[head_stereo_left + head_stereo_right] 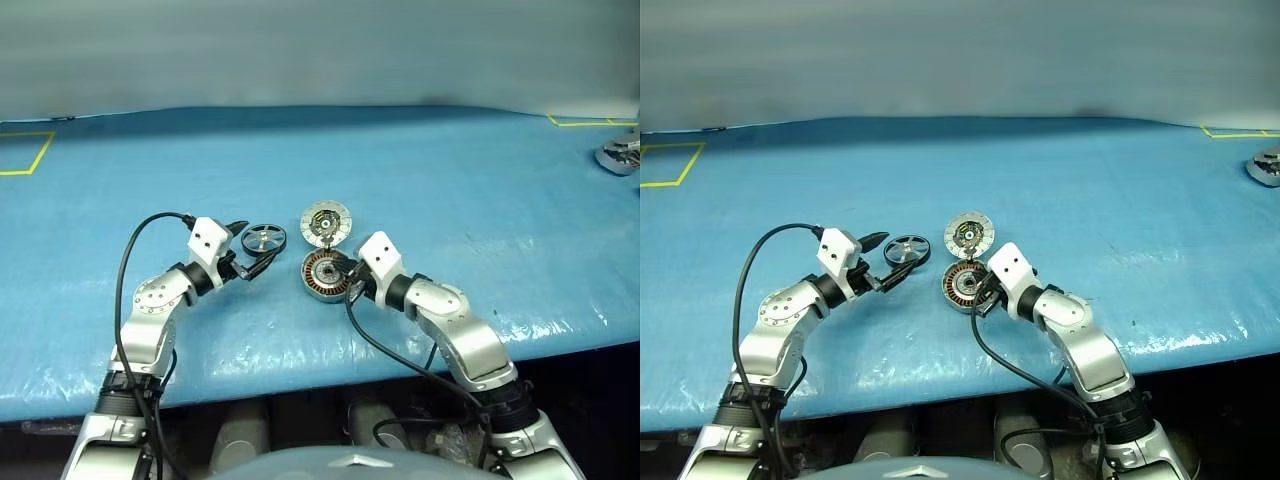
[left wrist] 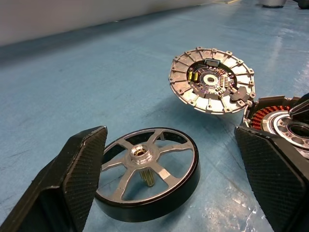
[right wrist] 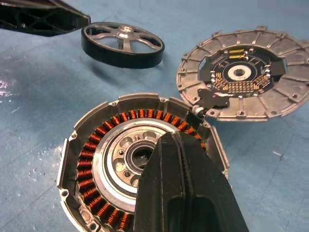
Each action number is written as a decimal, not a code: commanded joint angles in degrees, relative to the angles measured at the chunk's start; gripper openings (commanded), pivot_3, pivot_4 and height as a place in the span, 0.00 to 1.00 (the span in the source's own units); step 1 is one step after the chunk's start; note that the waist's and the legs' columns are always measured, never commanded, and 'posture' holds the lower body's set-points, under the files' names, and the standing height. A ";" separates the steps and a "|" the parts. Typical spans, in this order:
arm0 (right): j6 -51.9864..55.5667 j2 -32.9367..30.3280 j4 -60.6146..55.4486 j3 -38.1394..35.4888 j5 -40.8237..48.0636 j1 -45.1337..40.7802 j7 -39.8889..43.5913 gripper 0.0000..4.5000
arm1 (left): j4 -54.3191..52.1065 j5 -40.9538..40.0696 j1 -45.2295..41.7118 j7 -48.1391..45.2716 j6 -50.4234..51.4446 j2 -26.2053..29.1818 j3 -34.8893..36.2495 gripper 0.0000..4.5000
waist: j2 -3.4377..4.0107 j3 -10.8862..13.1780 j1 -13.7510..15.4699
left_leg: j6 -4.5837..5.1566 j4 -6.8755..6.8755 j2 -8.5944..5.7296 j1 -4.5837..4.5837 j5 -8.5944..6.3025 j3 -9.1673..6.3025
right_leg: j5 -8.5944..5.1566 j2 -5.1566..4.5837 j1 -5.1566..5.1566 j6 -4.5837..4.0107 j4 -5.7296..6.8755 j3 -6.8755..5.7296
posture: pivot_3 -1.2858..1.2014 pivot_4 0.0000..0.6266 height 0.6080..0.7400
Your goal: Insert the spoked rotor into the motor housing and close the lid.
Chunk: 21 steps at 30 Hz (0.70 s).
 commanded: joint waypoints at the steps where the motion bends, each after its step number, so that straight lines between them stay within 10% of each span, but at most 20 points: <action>1: -0.70 0.29 -3.05 -1.11 1.21 -0.81 0.08 0.00 | 0.31 0.67 -1.94 -1.07 -0.84 1.20 -0.07 1.00 | 0.00 0.00 0.00 | 0.00 0.00 0.00 0.00 0.00 0.00 | 0.00 0.00 0.00 0.00 0.00 0.00 | 0.52 0.24 1.00; 12: -4.28 1.43 -3.83 -1.06 2.77 2.74 -0.10 0.00 | 10.08 3.17 -13.93 -9.35 1.05 10.39 -0.84 1.00 | -0.02 0.03 -0.02 | 0.00 -0.01 0.00 -0.10 0.00 -0.01 | 0.00 0.00 -0.09 0.00 -0.02 -0.02 | 0.52 0.24 1.00; 16: -6.13 2.99 -3.55 -1.00 2.55 4.40 -1.50 0.00 | 16.37 5.53 -20.70 -15.70 0.36 13.49 -3.81 0.79 | -0.02 0.04 -0.02 | 0.00 -0.02 0.00 -0.15 0.00 -0.01 | 0.00 0.01 -0.16 0.00 0.01 -0.03 | 0.52 0.24 1.00; 21: -7.90 4.12 -2.57 -0.66 1.89 5.05 -2.62 0.00 | 24.93 8.47 -29.74 -25.39 0.23 14.97 -9.01 0.79 | -0.03 0.05 -0.01 | 0.00 -0.01 -0.01 -0.20 0.00 0.00 | 0.00 0.01 -0.18 0.00 0.01 -0.03 | 0.52 0.24 1.00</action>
